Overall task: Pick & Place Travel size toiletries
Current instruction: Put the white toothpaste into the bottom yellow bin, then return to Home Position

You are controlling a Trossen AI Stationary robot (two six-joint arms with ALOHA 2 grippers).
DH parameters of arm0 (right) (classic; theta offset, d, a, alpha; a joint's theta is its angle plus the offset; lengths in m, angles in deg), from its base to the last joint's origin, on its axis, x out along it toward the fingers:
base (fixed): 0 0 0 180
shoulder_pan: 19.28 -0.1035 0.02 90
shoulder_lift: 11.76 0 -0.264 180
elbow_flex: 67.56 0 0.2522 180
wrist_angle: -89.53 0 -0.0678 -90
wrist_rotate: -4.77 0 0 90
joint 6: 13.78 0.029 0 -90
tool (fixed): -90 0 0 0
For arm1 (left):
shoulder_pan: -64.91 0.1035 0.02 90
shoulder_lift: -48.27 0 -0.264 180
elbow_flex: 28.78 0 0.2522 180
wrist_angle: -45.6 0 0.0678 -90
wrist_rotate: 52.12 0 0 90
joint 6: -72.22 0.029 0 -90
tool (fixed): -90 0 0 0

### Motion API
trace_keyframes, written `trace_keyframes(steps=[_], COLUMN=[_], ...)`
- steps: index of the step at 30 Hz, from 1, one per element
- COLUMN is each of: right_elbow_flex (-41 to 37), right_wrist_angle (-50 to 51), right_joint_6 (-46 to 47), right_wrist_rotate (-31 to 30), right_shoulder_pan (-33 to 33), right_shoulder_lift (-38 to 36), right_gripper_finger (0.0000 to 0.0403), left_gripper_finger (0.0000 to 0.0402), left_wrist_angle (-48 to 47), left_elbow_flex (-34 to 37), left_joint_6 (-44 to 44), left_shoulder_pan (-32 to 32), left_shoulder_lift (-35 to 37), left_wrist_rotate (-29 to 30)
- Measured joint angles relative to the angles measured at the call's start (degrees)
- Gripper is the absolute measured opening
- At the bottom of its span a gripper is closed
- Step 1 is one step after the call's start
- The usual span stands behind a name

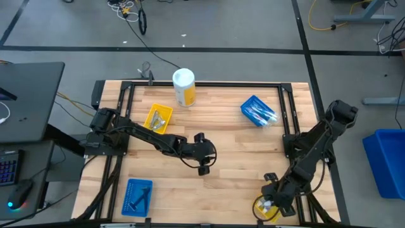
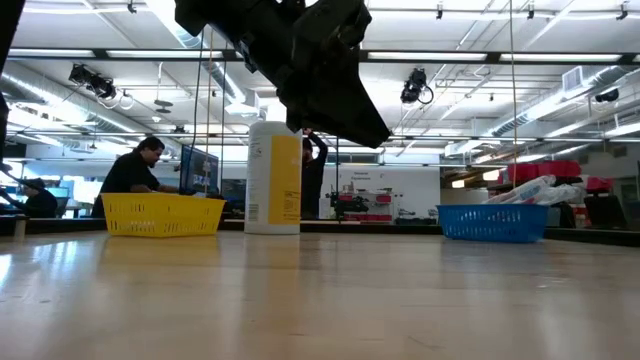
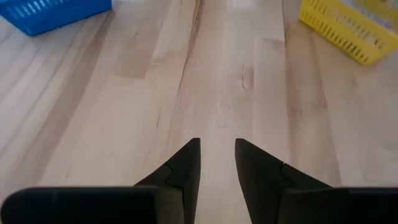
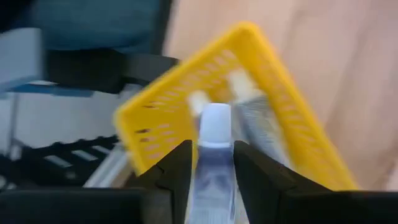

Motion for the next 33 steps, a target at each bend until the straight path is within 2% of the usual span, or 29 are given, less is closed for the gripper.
trace_keyframes(steps=[4,9,15,18,22,27,30,33], right_elbow_flex=[-0.8,-0.9,-0.9,0.0,0.8,0.9,0.9,0.9], right_wrist_angle=[0.1,-1.5,-5.5,-5.9,-8.0,-10.1,-9.8,-9.9], right_joint_6=[0.0,-1.3,-5.6,-9.2,-17.9,-25.7,-31.2,-36.8], right_wrist_rotate=[-0.2,-0.2,0.0,-2.7,-11.3,-19.8,-20.1,-20.1], right_shoulder_pan=[0.2,0.5,1.3,2.9,5.8,9.7,12.0,14.4], right_shoulder_lift=[1.3,1.1,-0.5,-1.3,-2.7,-5.6,-7.9,-11.1], right_gripper_finger=[0.0146,0.0170,0.0178,0.0169,0.0149,0.0123,0.0104,0.0083], left_gripper_finger=[0.0110,0.0110,0.0110,0.0110,0.0110,0.0110,0.0110,0.0110], left_wrist_angle=[0.1,0.1,0.1,0.1,0.1,-1.0,-5.7,-15.8], left_elbow_flex=[0.0,0.0,0.0,0.0,0.0,-0.1,-0.2,-2.0], left_joint_6=[-3.5,-3.8,-3.8,-3.8,-3.8,-0.5,2.5,2.4], left_shoulder_pan=[0.0,0.0,0.0,0.0,0.0,0.0,0.0,0.0], left_shoulder_lift=[0.0,0.0,0.0,0.0,0.0,1.6,4.2,8.6], left_wrist_rotate=[-0.4,-0.4,-0.4,-0.4,-1.1,-8.0,-10.4,-9.0])
